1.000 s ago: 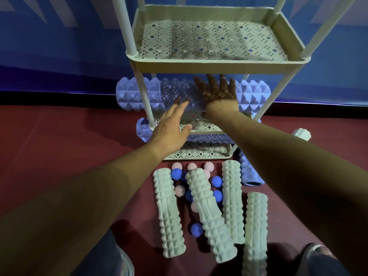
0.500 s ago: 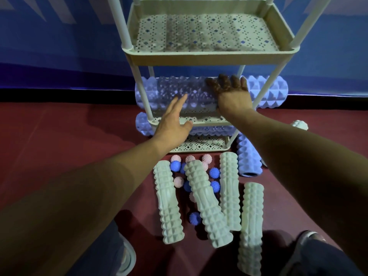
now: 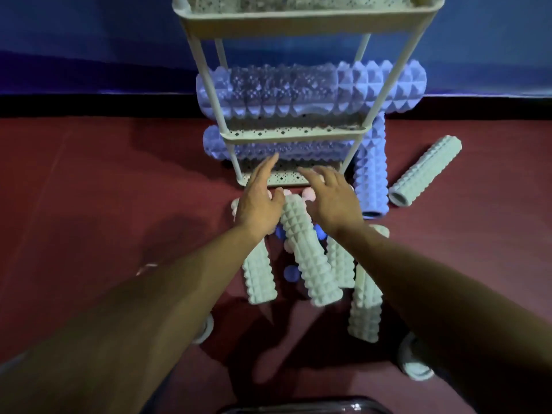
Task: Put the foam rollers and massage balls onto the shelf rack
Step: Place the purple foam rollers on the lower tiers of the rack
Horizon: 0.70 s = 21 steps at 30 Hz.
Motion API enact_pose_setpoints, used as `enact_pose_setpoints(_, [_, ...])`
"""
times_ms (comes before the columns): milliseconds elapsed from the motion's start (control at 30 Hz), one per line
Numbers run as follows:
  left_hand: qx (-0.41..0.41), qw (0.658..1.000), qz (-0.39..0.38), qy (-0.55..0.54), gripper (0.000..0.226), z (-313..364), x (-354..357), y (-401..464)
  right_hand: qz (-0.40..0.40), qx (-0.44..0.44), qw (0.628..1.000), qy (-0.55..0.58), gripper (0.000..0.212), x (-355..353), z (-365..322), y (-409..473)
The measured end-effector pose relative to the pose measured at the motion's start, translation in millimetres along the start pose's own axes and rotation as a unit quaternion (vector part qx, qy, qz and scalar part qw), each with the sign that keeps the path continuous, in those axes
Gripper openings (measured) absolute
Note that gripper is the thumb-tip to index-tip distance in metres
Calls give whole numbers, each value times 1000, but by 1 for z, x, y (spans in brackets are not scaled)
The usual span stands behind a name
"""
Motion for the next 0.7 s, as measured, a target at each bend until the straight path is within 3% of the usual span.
enact_pose_setpoints(167, [-56,998,-14,-9,62,-65,30,-76,-61,157,983,76,67,65,52,-82])
enact_pose_setpoints(300, [-129,990,-55,-23,62,-108,67,-107,-115,252,958,73,67,103,108,-114])
enact_pose_setpoints(500, [-137,986,-91,-25,61,-125,115,-77,-66,361,923,119,72,126,192,-72])
enact_pose_setpoints(700, [-136,985,-108,-25,60,-140,142,-30,-105,407,890,174,96,165,239,-18])
Point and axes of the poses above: each hand's wrist, its own y-axis towards the middle knuckle, its own x-axis out of the palm, z = x × y, the point moved 10 cm from there along y, towards the middle knuckle, and after that the axes turned 15 degrees about -y, right-handed, at the moved point
